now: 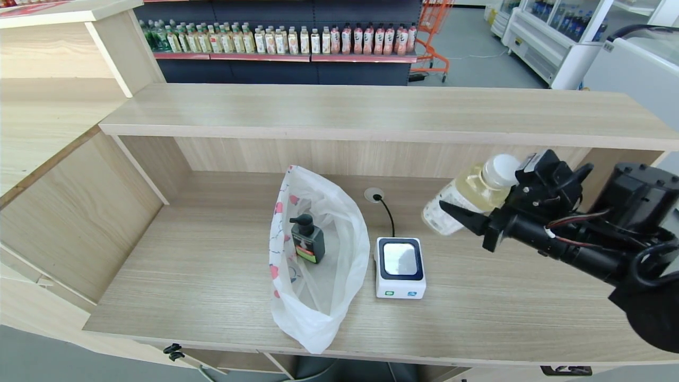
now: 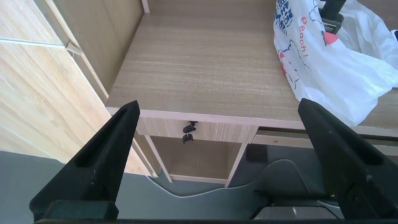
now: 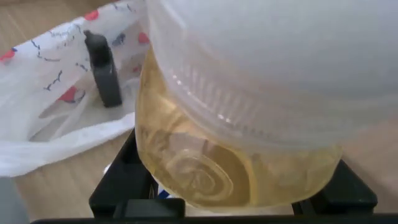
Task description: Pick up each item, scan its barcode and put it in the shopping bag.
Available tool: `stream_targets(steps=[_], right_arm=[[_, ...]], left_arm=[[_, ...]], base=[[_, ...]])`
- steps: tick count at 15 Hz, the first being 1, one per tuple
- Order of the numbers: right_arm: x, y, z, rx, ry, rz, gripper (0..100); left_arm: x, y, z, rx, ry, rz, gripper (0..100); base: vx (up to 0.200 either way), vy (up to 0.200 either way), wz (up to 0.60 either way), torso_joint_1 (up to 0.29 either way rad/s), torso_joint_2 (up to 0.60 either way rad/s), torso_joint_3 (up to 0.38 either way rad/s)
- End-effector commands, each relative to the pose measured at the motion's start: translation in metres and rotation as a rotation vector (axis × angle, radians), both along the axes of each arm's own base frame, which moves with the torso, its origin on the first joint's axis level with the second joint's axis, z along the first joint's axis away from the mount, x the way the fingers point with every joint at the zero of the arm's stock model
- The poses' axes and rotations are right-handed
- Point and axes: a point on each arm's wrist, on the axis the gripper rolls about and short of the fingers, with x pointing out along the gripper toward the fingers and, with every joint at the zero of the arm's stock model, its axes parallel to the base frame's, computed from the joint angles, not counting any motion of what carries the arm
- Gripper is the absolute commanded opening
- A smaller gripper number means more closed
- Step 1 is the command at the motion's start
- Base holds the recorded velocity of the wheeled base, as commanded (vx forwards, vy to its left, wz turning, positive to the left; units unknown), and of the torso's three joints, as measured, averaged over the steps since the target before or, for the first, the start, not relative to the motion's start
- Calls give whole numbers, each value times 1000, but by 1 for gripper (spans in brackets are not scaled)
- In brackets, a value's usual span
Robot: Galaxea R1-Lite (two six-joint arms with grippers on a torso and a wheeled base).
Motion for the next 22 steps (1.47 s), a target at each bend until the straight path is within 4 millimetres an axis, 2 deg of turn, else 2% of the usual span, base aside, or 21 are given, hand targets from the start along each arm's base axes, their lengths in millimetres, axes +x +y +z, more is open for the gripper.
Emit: stream_targets(steps=[1, 5, 15, 19, 22], right_arm=[[-42, -12, 40, 164, 146, -135, 0], [-35, -5, 33, 273, 304, -128, 0], [-25, 1, 20, 296, 383, -126, 0], [-18, 4, 23, 299, 375, -121, 0], [-3, 10, 27, 305, 361, -118, 0]], left_arm=[[0, 0, 0, 0, 0, 0, 100], [0, 0, 0, 0, 0, 0, 100], [0, 0, 0, 0, 0, 0, 100], [0, 0, 0, -3, 0, 0, 100], [0, 0, 0, -3, 0, 0, 100]], base=[[0, 0, 0, 0, 0, 0], [0, 0, 0, 0, 0, 0], [0, 0, 0, 0, 0, 0], [0, 200, 0, -4, 1, 5], [0, 200, 0, 12, 4, -2]])
